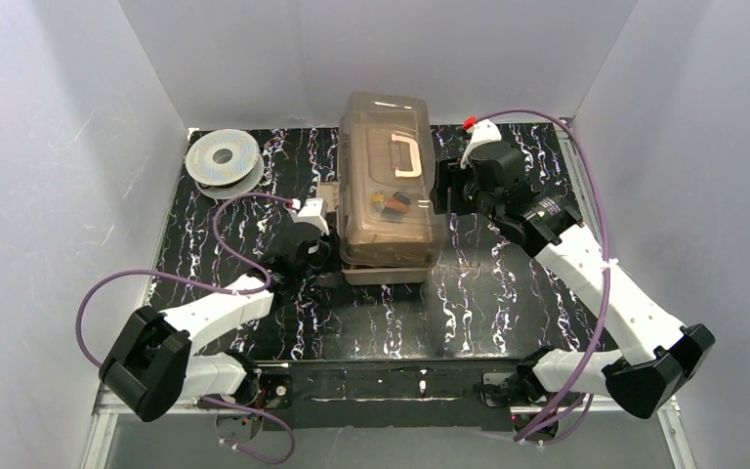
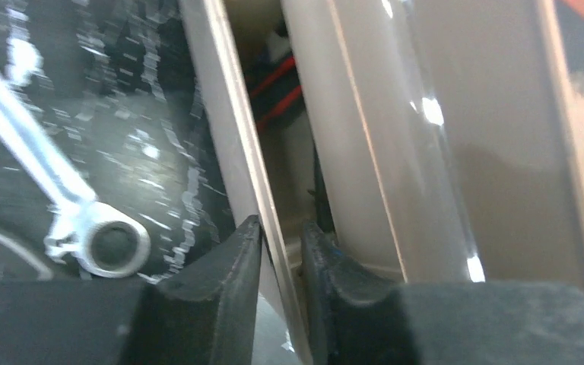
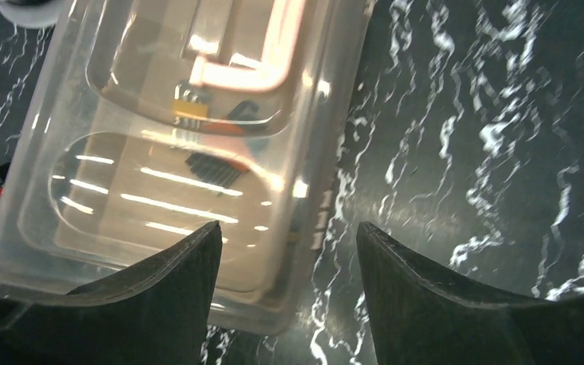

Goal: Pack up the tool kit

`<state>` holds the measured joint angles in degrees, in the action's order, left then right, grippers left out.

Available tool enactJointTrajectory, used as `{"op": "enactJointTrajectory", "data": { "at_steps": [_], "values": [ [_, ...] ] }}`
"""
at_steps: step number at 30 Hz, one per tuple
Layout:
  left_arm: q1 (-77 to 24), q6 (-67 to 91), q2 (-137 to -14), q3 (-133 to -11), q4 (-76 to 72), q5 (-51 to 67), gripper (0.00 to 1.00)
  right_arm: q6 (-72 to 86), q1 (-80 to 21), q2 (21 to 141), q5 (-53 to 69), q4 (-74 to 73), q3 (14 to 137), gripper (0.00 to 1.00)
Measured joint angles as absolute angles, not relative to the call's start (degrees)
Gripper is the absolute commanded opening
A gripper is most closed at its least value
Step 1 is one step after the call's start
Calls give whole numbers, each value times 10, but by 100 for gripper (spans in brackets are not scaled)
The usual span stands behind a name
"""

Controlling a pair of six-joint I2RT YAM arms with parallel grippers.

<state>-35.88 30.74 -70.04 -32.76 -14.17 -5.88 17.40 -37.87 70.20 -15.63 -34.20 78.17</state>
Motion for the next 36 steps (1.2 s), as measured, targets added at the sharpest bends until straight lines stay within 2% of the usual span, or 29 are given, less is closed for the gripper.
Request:
{"op": "enactJointTrajectory", "data": {
  "at_steps": [3,5,13,17,21,24,30,32,35,36],
  "values": [
    [-389,308,-688,-338,-116,-17,50,194,-364,697,-115,-347,760,76],
    [-401,309,-671,-347,-88,1,56,202,-355,692,-91,-346,753,77],
    [-399,361,-550,-396,94,-75,65,222,-326,685,-28,-342,748,82],
    [-376,385,-502,-409,155,-110,82,224,-318,688,-12,-340,745,82],
    [-315,398,-484,-409,172,-96,88,223,-307,697,10,-339,745,82],
    [-272,411,-504,-408,164,-62,79,221,-297,712,21,-339,748,81],
    [-186,452,-563,-375,83,30,51,220,-273,728,46,-331,753,80],
    [-155,470,-601,-364,47,56,37,221,-266,728,50,-323,753,80],
    [-121,494,-676,-360,-4,87,4,221,-257,730,57,-312,753,80],
    [-111,501,-706,-360,-24,98,0,221,-254,732,62,-308,753,80]
  ]
}}
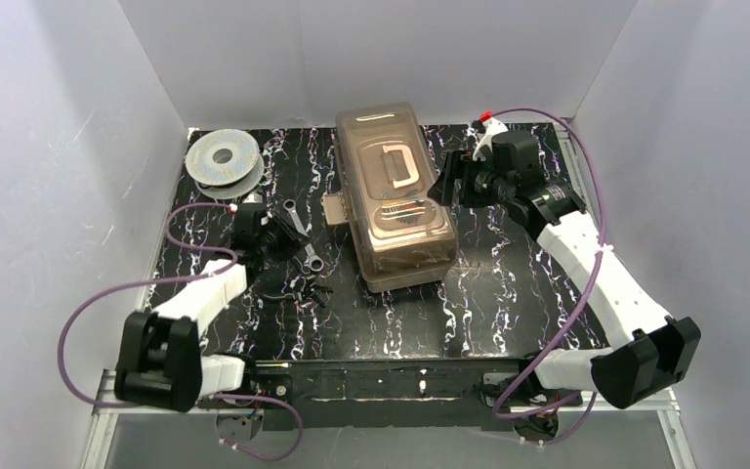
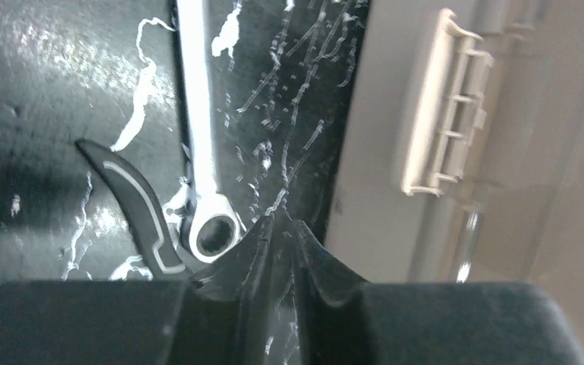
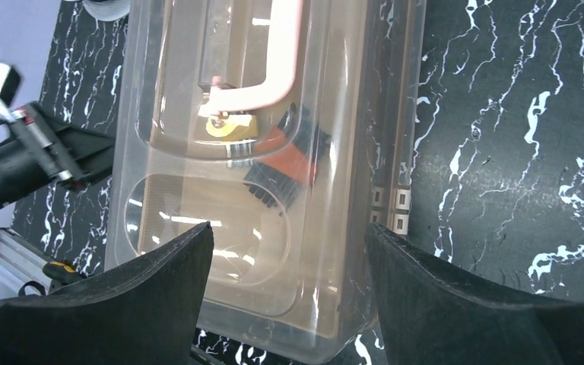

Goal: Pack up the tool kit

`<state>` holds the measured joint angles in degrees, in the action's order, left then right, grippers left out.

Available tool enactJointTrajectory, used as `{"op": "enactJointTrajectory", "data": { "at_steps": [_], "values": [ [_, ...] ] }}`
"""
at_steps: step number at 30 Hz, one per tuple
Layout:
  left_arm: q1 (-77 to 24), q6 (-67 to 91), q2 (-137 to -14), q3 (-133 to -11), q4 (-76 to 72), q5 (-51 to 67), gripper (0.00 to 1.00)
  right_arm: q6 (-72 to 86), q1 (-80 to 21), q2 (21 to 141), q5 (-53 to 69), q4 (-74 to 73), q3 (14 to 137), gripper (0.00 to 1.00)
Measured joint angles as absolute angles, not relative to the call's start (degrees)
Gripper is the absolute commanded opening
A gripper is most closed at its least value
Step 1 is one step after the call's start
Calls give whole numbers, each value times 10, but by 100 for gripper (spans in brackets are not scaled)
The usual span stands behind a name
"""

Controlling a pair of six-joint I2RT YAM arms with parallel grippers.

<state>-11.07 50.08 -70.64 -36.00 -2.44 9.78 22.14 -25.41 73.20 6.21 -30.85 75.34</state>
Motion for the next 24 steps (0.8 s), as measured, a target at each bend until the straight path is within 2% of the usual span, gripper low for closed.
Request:
{"op": "enactJointTrajectory", "data": {
  "at_steps": [10,20,24],
  "values": [
    [-82,541,-975,-436,-141,178,0,237,-212,822,147,-281,783,82],
    [-82,632,-1148,-525,-317,311,0,255,-204,908,181,-260,828,79],
    [-82,681,-1178,-530,-376,351,0,266,-197,920,194,-243,826,78]
  ]
}}
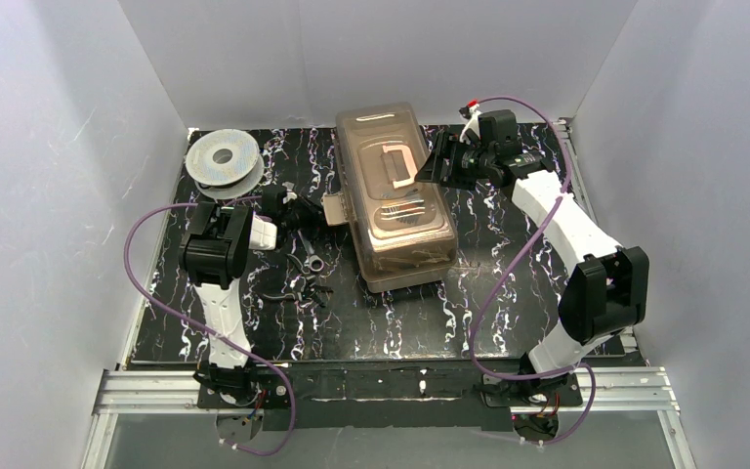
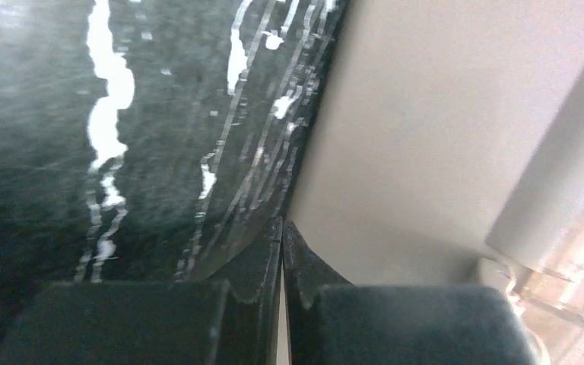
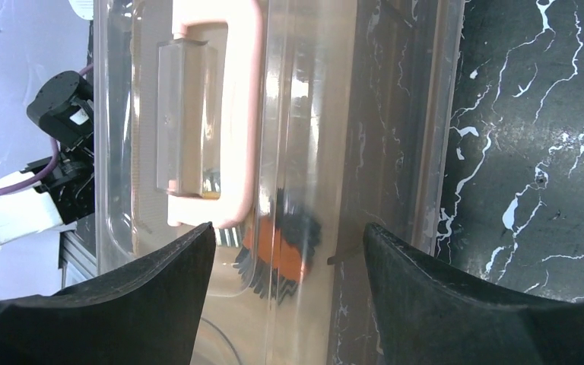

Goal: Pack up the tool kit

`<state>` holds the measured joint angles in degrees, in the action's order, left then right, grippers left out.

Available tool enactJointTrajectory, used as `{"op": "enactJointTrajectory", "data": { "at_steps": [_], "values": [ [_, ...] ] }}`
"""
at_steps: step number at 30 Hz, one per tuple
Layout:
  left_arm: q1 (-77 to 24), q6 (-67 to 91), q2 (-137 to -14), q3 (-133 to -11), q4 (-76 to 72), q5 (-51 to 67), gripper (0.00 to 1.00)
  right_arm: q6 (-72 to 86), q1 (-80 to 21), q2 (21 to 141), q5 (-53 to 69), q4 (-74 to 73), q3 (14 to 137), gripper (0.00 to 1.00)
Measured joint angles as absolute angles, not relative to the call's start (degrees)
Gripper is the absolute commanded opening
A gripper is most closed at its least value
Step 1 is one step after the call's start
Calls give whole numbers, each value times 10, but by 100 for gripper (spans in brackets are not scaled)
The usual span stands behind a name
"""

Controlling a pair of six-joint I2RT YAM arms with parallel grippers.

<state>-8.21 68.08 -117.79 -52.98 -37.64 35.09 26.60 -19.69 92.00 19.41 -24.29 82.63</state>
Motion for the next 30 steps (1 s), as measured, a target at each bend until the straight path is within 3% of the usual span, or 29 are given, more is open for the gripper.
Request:
{"op": "enactJointTrajectory", "data": {
  "at_steps": [9,20,30],
  "values": [
    [-93,729,-1153,-529,-443,383,0,268,-190,930,211,-233,826,75],
    [-122,614,-1066,-563,-251,311,0,262,-188,945,212,-240,836,73],
    [-134,583,-1045,-560,-227,275,0,258,-188,946,212,-240,837,73]
  ]
}}
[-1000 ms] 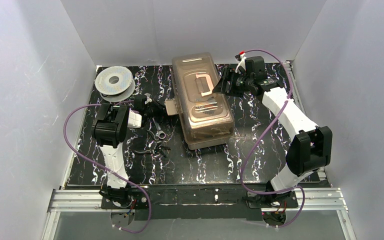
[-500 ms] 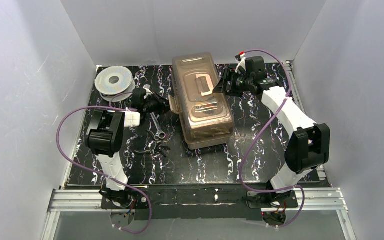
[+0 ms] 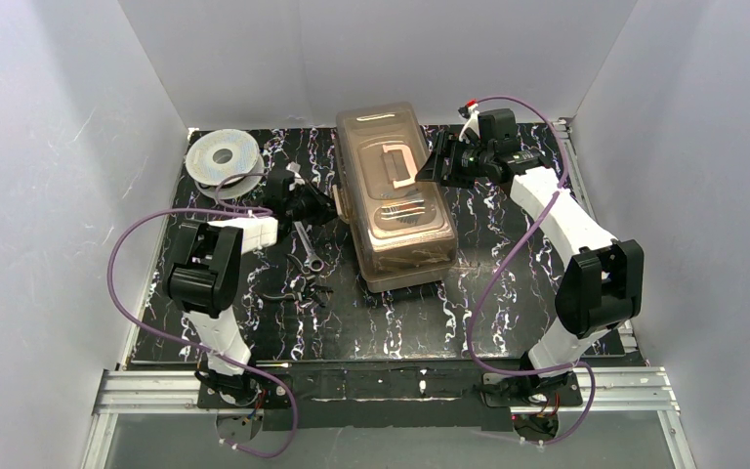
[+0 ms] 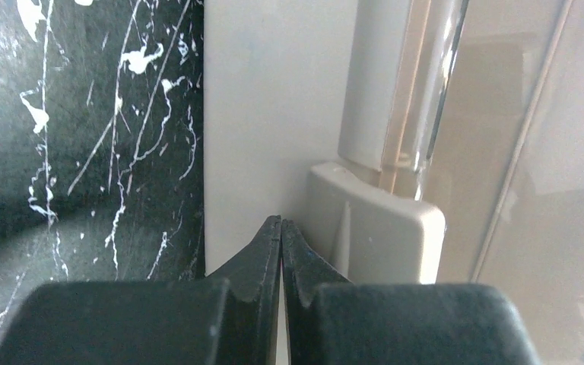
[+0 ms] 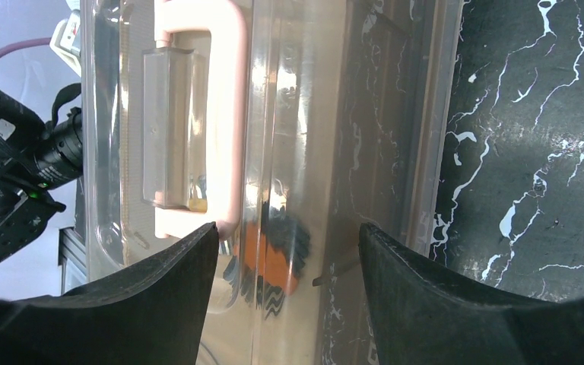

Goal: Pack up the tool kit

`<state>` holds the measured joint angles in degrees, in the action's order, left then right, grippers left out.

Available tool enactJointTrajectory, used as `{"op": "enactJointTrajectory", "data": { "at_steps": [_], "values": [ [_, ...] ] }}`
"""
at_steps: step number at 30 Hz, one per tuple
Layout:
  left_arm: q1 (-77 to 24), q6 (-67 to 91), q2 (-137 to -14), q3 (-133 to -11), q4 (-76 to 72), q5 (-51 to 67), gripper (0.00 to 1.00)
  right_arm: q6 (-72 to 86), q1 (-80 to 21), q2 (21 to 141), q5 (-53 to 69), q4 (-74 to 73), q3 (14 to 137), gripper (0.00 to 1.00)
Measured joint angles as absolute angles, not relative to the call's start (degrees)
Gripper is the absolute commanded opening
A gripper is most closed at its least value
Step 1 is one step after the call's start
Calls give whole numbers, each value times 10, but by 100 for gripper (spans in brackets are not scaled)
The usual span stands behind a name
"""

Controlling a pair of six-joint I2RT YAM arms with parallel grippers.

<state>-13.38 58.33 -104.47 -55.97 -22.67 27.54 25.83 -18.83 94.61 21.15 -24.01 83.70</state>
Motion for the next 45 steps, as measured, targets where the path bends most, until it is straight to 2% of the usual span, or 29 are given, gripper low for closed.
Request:
{"op": "enactJointTrajectory", "data": {
  "at_steps": [14,20,24,38,41,45],
  "values": [
    [-124,702,-1040,-441,-458,281,0,255,-188,946,212,-239,837,73],
    [-109,786,-1104,-419,-620,297,0,255,-189,946,212,-239,837,73],
    [-107,819,-1129,-416,-675,307,0,255,-189,945,212,-239,837,73],
    [-85,845,-1109,-400,-711,308,0,253,-189,945,211,-239,837,73],
    [-83,827,-1098,-416,-664,312,0,253,-189,945,211,-239,837,73],
    [-86,753,-1067,-462,-521,312,0,253,-189,945,211,-239,837,72]
  ]
}}
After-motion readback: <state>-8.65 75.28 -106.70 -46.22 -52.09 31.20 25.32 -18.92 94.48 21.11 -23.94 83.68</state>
